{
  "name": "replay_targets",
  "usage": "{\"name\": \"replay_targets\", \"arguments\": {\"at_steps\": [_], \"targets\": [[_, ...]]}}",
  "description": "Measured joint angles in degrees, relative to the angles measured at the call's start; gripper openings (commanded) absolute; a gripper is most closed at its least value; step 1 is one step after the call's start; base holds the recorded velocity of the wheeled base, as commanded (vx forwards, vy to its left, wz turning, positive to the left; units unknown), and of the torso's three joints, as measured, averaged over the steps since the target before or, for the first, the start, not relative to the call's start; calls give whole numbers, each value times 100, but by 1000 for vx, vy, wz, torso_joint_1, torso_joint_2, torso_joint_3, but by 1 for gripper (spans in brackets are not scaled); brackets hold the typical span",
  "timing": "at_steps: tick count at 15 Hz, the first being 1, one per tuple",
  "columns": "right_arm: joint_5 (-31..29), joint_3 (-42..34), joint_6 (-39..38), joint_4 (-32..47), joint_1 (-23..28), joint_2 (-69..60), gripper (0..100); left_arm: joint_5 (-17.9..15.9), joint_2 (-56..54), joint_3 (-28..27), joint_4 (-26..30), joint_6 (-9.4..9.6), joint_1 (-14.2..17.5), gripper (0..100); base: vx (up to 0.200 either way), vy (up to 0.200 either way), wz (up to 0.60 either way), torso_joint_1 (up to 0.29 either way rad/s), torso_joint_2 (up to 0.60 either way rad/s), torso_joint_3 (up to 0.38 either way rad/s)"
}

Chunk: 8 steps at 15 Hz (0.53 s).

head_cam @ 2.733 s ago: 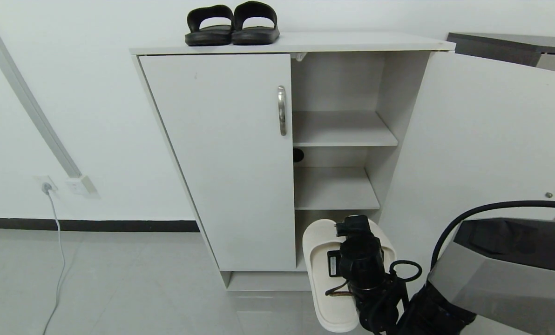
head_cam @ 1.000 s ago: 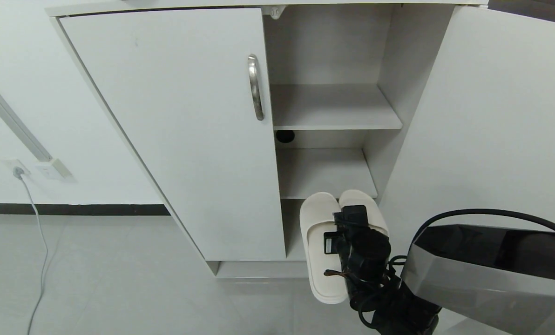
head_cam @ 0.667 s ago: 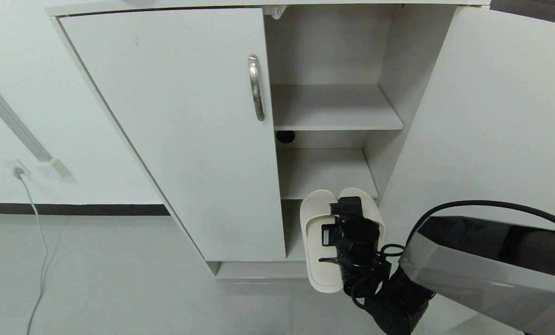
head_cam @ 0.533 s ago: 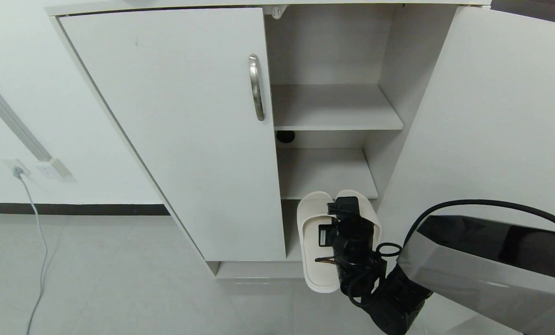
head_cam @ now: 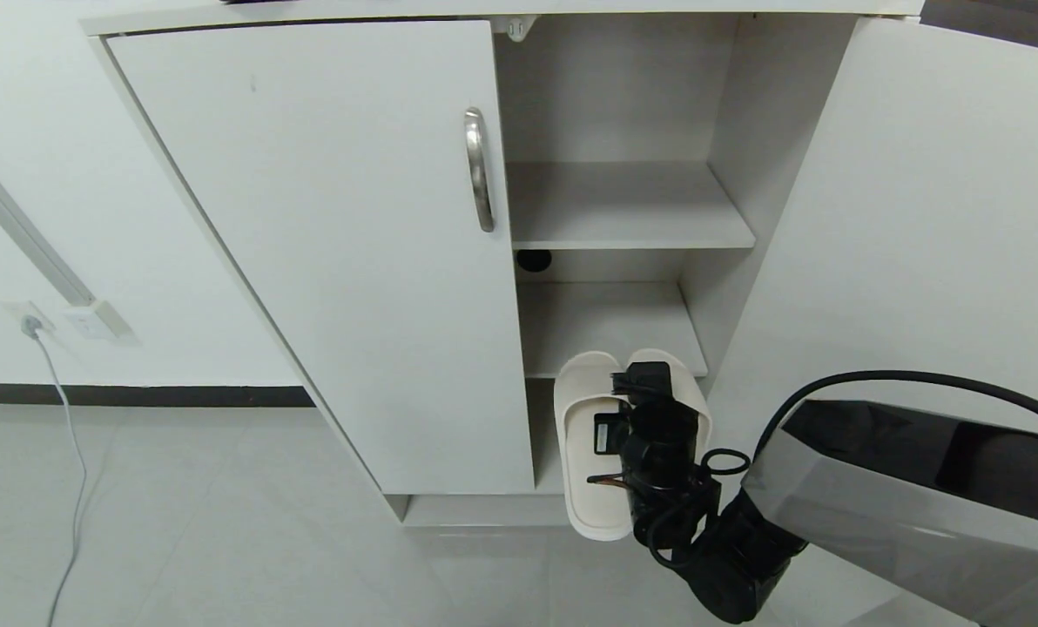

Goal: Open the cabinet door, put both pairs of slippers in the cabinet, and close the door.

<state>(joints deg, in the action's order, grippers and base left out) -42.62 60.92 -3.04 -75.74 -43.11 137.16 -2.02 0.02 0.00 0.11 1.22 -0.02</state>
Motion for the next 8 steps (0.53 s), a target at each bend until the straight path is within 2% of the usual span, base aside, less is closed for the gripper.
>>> {"name": "replay_targets", "arguments": {"at_steps": [7,8], "targets": [[-2,-6,-5,-5,9,2,0,2,0,0,-1,0,2,0,200,0,0,4,1,0],[0,-6,-2,-5,6,2,0,2,0,0,-1,1,2,0,0,0,0,0,0,0]]}}
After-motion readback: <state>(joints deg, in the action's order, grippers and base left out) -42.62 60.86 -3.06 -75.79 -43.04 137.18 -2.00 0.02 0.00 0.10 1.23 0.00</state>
